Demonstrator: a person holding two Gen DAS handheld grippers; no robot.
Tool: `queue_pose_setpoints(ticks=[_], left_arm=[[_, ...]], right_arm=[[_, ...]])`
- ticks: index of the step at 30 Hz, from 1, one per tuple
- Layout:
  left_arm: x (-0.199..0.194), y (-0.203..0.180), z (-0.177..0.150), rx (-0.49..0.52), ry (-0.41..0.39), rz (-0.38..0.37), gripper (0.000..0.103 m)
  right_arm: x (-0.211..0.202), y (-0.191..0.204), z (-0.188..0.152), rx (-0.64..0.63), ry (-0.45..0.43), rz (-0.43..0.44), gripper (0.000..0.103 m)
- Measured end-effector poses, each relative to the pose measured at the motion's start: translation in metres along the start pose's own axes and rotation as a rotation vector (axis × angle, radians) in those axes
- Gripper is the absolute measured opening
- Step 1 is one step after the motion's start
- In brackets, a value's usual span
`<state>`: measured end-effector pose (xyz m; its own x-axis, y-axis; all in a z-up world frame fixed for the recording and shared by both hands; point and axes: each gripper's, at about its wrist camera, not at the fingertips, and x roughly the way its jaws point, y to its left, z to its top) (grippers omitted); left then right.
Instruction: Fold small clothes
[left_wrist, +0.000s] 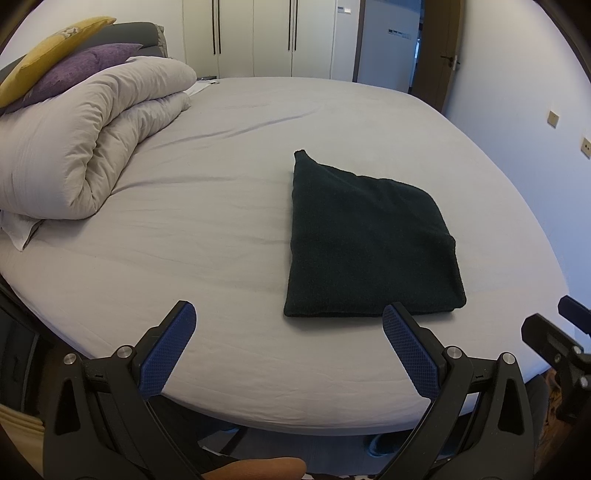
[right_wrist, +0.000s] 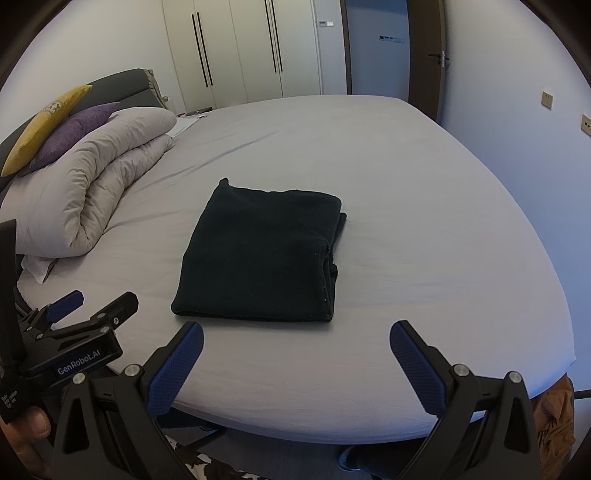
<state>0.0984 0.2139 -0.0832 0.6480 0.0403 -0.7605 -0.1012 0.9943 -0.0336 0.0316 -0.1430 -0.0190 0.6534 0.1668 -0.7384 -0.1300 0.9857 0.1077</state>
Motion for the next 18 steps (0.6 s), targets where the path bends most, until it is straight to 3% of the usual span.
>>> queue_pose_setpoints(ticks=[18], left_arm=[[0.010,-0.005,0.000,-0.003,0.019,0.019,0.103]], right_arm=[[0.007,-0.006,0.000,0.010,0.010,0.020,0.103]])
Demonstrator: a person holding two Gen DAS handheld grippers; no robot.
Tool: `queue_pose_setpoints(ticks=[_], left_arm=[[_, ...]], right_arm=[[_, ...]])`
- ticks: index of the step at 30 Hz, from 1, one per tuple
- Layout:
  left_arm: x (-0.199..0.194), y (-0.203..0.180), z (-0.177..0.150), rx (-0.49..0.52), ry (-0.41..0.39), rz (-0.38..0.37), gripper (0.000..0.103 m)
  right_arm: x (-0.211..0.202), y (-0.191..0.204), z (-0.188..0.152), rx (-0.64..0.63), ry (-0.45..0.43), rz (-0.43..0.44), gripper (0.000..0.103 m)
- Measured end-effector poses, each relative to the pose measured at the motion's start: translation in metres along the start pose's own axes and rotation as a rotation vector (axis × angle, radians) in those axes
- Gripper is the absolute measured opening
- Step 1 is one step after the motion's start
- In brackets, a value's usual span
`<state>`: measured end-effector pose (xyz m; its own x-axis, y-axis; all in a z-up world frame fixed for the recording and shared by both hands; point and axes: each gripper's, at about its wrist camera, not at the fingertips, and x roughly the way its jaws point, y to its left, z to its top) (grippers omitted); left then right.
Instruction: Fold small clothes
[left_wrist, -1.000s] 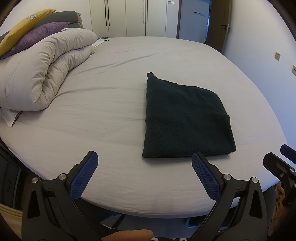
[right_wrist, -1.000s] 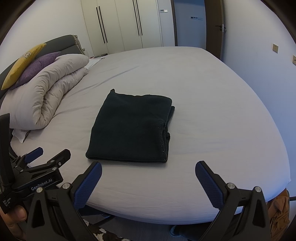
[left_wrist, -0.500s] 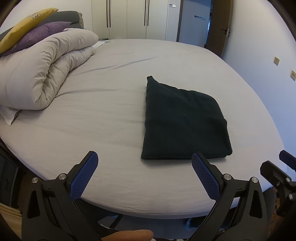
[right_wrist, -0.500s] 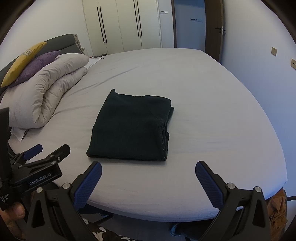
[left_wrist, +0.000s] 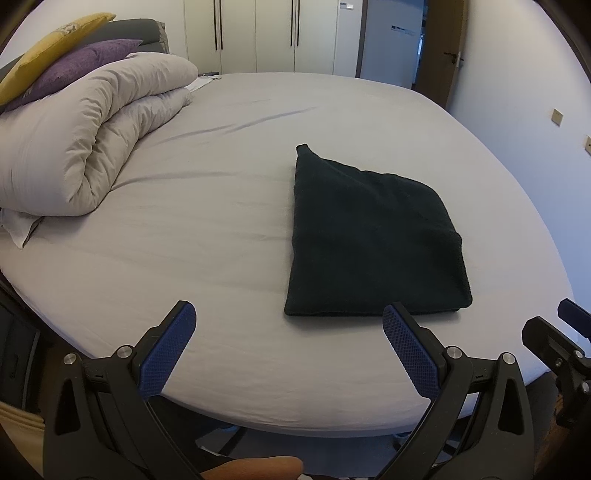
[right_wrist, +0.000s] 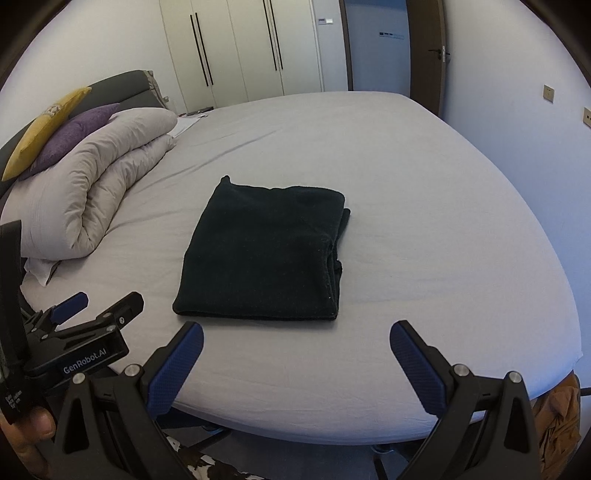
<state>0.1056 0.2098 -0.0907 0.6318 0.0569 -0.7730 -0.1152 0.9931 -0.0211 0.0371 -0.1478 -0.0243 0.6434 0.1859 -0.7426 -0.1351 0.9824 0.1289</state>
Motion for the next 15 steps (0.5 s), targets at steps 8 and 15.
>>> queue_pose_setpoints(ticks=[8,15], left_arm=[[0.0026,0.0010,-0.0016,0.003,0.005,0.001,0.103],[0.0046,0.0007,-0.0030,0.006,0.009,0.002,0.103]], right_arm=[[0.0029,0.0004,-0.0004,0.003,0.009,0.003,0.103],[0.0046,0.0005,-0.0014,0.008,0.011,0.004,0.103]])
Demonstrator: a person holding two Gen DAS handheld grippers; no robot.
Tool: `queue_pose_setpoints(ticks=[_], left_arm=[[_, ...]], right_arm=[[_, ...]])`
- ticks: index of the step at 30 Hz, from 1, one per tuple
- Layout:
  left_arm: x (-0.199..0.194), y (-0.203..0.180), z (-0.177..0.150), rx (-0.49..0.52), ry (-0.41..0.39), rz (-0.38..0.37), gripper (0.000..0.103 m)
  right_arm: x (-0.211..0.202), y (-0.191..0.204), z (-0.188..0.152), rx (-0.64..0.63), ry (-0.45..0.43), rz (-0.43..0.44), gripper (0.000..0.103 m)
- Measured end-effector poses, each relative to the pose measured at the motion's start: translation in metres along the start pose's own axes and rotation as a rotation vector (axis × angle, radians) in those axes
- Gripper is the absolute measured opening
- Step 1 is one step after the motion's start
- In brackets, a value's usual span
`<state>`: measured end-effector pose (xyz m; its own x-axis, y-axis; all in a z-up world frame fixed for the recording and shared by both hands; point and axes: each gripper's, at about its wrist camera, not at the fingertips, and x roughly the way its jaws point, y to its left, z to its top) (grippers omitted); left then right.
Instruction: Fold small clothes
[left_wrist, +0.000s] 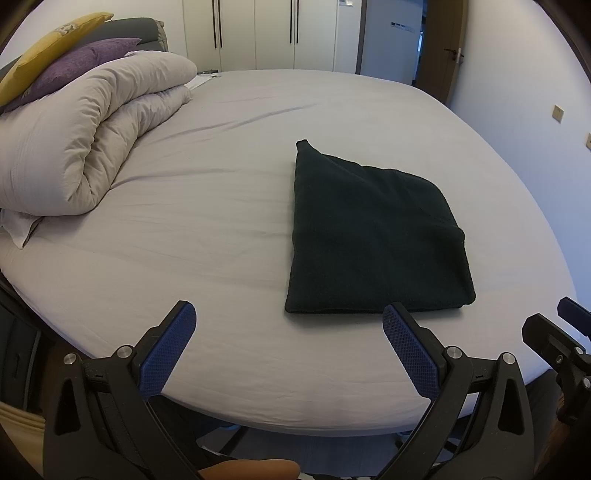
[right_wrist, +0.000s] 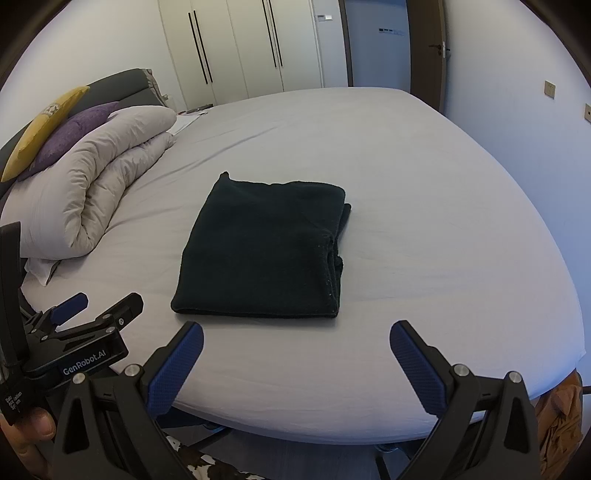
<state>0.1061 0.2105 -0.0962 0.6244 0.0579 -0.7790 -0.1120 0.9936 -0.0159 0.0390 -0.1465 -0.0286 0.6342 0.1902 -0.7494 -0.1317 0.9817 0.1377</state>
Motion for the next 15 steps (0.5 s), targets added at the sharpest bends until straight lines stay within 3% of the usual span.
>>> queue_pose_setpoints(ticks=[15], left_arm=[[0.0074,0.0002,-0.0020,0.002,0.019,0.000,0.103]], right_arm=[[0.0027,0.0003,-0.0010,0.005,0.006,0.001,0.103]])
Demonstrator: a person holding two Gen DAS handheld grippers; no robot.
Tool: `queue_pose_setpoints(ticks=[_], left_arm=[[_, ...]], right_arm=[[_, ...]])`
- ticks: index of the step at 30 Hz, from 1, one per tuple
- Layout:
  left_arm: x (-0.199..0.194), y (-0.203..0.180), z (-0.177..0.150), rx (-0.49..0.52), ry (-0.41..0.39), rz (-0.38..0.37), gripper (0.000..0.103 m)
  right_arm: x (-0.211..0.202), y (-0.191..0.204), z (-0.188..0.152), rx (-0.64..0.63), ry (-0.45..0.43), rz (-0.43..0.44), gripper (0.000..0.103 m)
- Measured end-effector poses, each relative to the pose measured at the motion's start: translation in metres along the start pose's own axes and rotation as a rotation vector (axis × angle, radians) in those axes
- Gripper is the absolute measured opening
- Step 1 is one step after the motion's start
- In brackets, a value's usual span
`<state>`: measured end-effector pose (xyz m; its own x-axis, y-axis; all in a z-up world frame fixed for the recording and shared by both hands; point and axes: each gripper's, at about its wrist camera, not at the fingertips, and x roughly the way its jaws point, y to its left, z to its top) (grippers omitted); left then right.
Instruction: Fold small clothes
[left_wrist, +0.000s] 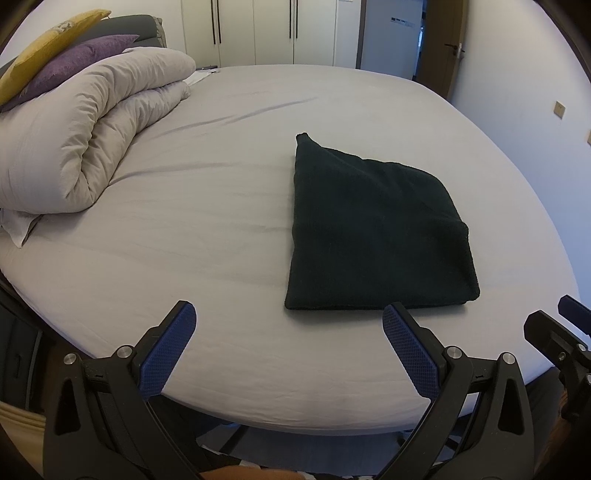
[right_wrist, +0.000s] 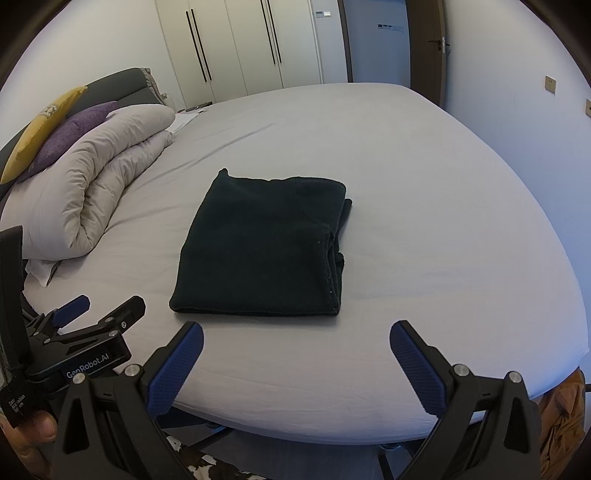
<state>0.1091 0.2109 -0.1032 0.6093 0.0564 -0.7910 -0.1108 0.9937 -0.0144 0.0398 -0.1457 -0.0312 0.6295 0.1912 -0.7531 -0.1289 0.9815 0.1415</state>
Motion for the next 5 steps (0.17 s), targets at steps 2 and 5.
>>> queue_pose_setpoints(ticks=[2,5], left_arm=[[0.0005,0.0006,-0.0004,-0.003,0.000,-0.003,0.103],[0.0006,0.0003,-0.0004,0.001,-0.001,-0.001,0.103]], right_arm=[[0.0004,0.0005,-0.0011,0.002,0.001,0.000,0.103],[0.0006,0.0003,-0.0009,0.002,-0.001,0.001,0.103]])
